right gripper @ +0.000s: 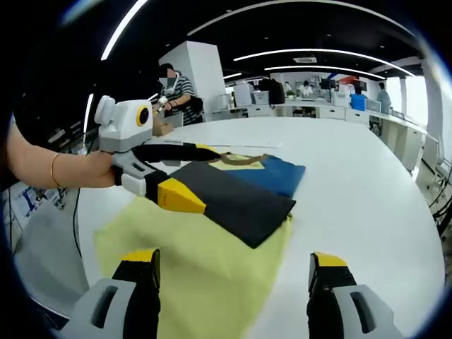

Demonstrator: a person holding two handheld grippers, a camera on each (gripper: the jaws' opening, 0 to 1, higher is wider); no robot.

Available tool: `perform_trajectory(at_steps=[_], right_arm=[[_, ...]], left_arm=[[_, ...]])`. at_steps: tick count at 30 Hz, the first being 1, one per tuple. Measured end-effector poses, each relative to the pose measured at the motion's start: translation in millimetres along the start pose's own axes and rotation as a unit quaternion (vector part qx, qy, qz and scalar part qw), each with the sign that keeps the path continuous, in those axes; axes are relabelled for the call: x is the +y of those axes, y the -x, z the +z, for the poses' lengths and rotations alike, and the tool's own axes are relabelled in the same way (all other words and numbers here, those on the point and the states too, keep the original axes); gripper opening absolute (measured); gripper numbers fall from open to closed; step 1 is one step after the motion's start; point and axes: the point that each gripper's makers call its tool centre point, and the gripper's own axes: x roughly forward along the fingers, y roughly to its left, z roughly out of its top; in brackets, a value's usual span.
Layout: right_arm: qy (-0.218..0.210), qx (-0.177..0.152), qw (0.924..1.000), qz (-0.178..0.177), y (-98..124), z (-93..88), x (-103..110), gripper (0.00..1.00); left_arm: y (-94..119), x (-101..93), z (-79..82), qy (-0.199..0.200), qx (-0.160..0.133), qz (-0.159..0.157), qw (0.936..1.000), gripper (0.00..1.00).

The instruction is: Fold the garment on the visible template until the final outline fits inside the template.

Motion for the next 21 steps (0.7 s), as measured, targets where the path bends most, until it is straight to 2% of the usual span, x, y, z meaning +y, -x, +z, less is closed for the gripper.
perform_trajectory(at_steps=[7,13,21], right_arm=[[-0.004,-0.006,1.0000,-0.007,-7.3,13.6,-11.3,0.78],[-0.006,-0.007,0.9999,-0.014,-14.9,22.4,-20.5,0.72],[-0.014,-0.007,0.9996,-0.023,-24.7,27.9,-31.8,0.64]], left_arm=[[21.8,22.0,-9.9,0.003,0.005,0.035,0.9994,0.98],[43.2,41.5,-26.5,0.004,0.020,0.061,0.9980,0.98],[66.6,62.1,-46.8,0.004,0.039,0.080,0.9960,0.93]])
